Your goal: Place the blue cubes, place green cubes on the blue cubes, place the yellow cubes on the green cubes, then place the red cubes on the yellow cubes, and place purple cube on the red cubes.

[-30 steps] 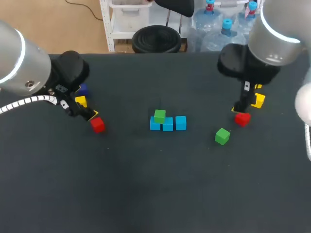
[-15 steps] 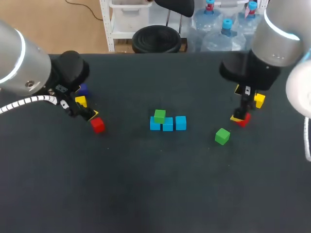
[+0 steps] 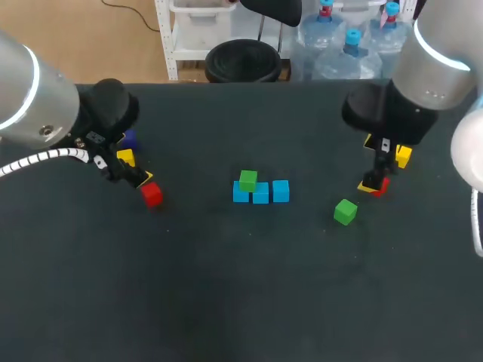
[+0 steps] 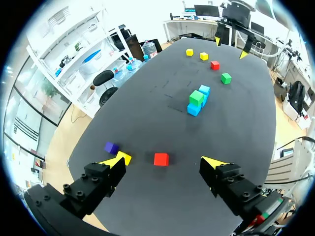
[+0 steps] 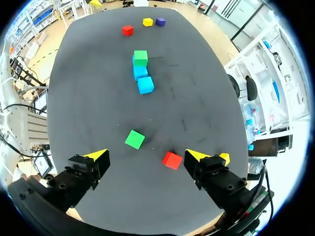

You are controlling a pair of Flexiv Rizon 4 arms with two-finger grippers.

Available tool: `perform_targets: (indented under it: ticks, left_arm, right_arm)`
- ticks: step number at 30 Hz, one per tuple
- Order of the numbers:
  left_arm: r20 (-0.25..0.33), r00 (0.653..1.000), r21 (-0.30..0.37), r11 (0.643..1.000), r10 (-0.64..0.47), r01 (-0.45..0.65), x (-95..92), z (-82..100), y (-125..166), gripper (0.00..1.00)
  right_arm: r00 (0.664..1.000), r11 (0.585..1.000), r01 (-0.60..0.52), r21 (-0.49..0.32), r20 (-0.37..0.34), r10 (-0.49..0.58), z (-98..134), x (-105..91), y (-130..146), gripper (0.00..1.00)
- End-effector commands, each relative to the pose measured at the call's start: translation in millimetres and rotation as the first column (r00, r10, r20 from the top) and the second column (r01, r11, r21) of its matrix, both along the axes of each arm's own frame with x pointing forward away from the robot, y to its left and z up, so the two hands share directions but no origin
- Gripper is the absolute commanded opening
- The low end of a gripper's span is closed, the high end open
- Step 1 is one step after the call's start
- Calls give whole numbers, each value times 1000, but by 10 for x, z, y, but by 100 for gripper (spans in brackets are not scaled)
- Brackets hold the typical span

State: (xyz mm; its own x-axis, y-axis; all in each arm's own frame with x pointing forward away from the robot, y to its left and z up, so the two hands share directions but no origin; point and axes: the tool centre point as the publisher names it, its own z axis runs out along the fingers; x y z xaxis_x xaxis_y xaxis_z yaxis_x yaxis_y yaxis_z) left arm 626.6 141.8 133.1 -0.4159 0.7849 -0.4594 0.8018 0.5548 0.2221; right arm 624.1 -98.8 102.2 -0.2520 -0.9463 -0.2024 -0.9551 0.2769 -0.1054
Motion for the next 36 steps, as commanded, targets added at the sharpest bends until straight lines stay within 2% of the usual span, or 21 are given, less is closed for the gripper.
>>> perform_targets:
  ticks: [1,6,14,20,24,30,36]
  left_arm:
    - [0,1000,-3,1000,-4,4,5,-2,12,100]
    - [0,1000,-3,1000,-4,4,5,-2,12,100]
    - [0,1000,-3,1000,-4,4,5,-2,12,100]
    - [0,1000,-3,1000,-4,4,5,-2,12,100]
    - [0,1000,-3,1000,-4,4,5,-2,12,100]
    - [0,1000,-3,1000,-4,4,5,-2,12,100]
    - [0,1000,-3,1000,-4,4,5,-2,12,100]
  right_arm:
    - [997,999,-32,-32,-73,29,-57,33,34,100]
    - [978,990,-102,-94,-193,82,-163,107,91,100]
    - [962,980,-153,-127,-247,118,-235,184,127,100]
    - [959,982,-154,-113,-258,120,-384,129,190,100]
    - [959,986,-130,-104,-264,99,-479,2,224,100]
    - [968,995,-35,-92,-250,10,-573,-190,251,100]
    - [973,989,50,-139,-216,-80,-645,-353,329,100]
